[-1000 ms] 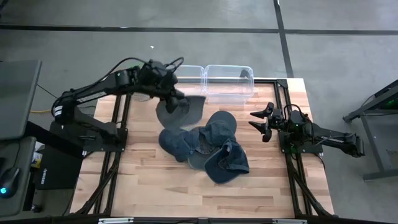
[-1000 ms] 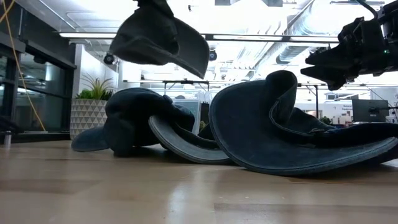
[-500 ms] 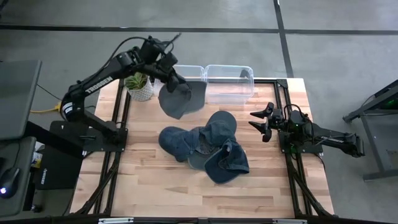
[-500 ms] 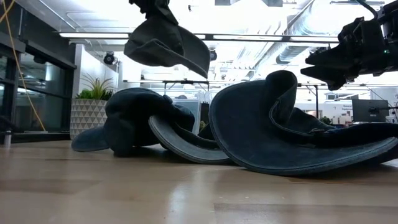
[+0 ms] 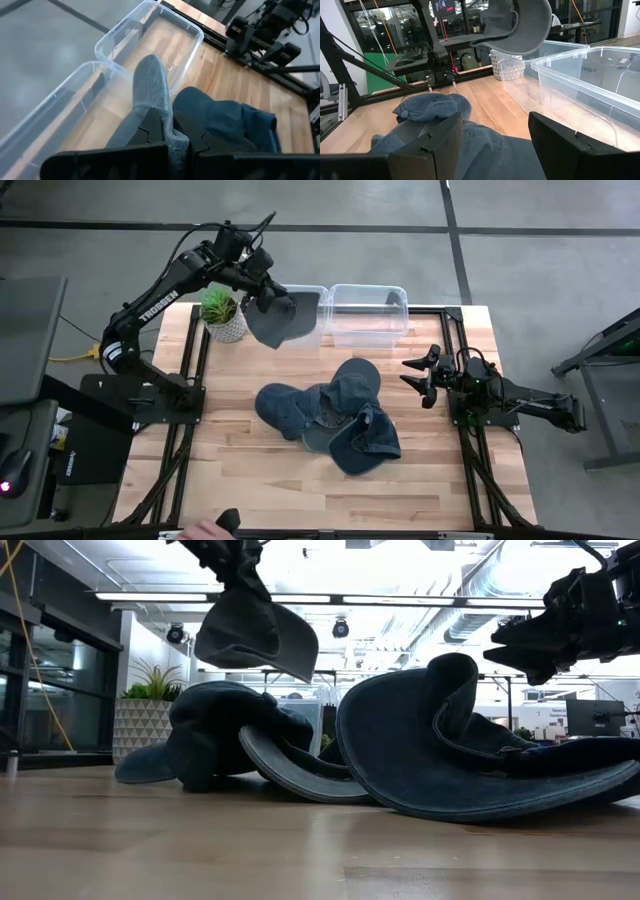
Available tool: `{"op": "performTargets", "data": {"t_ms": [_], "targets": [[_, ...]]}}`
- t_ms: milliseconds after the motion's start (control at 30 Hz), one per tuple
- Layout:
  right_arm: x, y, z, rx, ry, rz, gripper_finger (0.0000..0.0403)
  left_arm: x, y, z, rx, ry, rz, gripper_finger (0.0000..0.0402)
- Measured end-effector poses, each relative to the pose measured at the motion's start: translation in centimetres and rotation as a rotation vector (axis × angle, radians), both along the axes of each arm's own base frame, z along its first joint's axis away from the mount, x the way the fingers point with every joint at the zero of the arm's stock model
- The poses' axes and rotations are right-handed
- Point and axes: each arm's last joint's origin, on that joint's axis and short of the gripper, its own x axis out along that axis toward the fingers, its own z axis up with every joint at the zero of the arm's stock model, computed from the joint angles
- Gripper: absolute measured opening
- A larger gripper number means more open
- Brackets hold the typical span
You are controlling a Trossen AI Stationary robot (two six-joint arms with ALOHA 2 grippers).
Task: Pick & Place hat
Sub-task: Put the left gray cap into the left transparent bin
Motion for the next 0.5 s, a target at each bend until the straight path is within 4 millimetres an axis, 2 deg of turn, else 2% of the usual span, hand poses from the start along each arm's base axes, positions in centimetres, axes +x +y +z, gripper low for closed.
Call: {"op": "performTargets", "data": {"t_ms": [367,500], "targets": [[0.0,0.0,0.0,0.0,0.0,0.0,0.0222,0.5,2.7,-1.6,0.158,0.053,-0.074,0.0],[0.0,0.0,0.0,0.0,0.0,0.0,0.0222,1.0,3.5,-2.3,0.155,0.059,-0.086,0.0]]}}
